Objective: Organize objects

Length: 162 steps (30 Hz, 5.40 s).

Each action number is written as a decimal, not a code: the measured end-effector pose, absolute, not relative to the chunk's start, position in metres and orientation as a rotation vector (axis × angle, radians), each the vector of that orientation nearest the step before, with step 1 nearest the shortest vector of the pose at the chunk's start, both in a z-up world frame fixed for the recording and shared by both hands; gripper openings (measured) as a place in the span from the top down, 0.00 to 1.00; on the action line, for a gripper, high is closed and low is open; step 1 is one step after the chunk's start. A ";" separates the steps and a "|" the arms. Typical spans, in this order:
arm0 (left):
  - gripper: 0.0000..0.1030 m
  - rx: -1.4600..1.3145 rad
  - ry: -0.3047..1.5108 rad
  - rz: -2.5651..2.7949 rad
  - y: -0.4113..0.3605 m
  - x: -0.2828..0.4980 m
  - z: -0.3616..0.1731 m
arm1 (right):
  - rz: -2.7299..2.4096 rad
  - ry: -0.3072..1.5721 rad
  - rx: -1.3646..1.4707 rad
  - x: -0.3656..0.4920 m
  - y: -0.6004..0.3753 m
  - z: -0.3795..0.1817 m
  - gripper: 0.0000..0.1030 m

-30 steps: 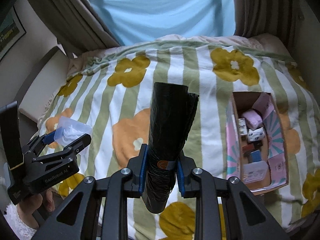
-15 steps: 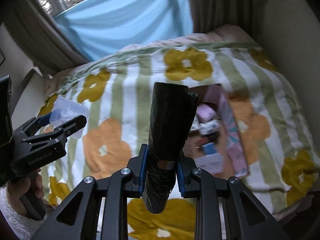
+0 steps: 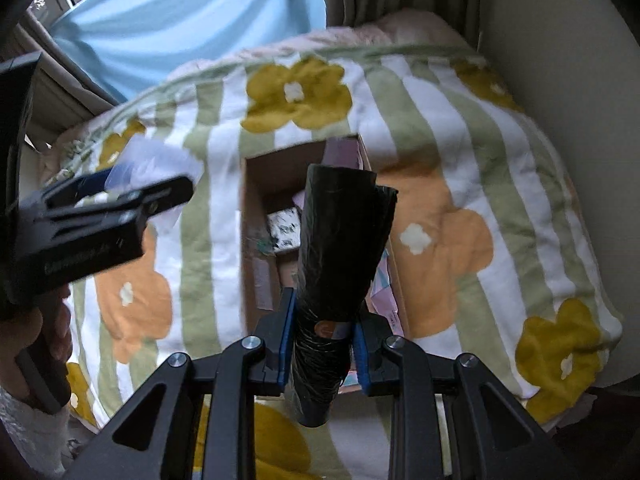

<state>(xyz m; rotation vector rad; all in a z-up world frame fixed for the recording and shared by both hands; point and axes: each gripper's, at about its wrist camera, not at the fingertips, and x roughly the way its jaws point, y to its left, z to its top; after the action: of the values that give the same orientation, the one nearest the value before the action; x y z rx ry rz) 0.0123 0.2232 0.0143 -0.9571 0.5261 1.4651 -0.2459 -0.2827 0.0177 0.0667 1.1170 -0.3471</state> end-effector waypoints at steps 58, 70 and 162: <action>0.00 -0.951 0.647 1.312 0.273 0.013 -0.002 | -0.248 1.053 -0.005 -0.214 -0.252 0.003 0.00; 0.00 -0.954 0.469 1.507 0.126 -0.081 0.065 | -0.162 0.983 -0.057 -0.226 -0.161 0.041 0.00; 0.00 -1.079 0.284 1.848 -0.040 -0.166 0.016 | -0.116 0.893 -0.199 -0.238 -0.082 0.034 0.00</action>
<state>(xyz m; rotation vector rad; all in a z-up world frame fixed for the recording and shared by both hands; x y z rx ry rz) -0.1665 -0.0401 0.0159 -1.0794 0.2835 1.8475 -0.2376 -0.0816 0.0342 -0.1992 0.8931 -0.1164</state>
